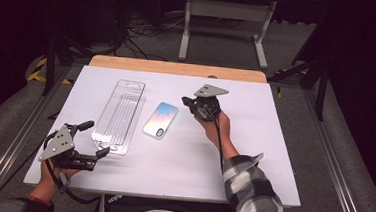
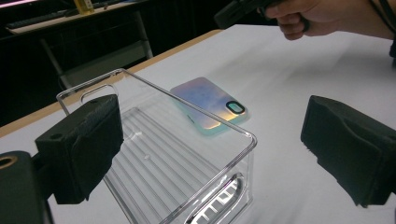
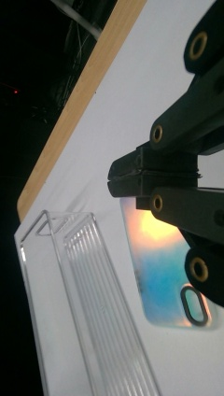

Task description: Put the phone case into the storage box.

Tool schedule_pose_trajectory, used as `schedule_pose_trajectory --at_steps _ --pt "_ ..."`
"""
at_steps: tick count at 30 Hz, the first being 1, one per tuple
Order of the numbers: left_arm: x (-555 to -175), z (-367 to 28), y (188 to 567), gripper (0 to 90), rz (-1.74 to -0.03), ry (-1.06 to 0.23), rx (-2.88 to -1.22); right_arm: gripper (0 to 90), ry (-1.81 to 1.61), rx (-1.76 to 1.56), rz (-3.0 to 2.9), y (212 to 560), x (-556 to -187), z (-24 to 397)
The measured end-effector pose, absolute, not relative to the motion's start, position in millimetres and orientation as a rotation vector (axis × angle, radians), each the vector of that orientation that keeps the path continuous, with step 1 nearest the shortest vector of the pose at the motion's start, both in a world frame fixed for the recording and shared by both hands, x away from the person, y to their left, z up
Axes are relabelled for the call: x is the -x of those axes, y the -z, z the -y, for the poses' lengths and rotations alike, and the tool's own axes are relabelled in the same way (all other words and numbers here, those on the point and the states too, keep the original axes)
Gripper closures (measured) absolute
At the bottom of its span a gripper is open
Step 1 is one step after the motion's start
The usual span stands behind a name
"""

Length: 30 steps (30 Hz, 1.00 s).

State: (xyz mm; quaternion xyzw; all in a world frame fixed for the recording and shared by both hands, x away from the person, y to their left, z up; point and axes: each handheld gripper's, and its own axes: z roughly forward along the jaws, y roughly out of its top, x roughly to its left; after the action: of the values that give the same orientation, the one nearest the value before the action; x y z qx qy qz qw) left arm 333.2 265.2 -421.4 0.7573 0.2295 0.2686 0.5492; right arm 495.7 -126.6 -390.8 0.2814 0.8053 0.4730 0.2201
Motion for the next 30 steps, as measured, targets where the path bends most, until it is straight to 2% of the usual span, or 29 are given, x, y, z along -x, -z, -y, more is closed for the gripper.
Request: schedule_pose_trajectory --at_steps 17,30 --pt "-328.4 -261.6 424.1 6.8 -0.529 -0.614 -1.821 90.0 -1.133 -0.752 -2.395 418.7 -552.0 44.4" --pt "-325.2 -260.1 424.9 7.2 -0.513 -0.616 -1.833 90.0 -0.951 -0.732 -2.495 442.7 -575.6 6.5"
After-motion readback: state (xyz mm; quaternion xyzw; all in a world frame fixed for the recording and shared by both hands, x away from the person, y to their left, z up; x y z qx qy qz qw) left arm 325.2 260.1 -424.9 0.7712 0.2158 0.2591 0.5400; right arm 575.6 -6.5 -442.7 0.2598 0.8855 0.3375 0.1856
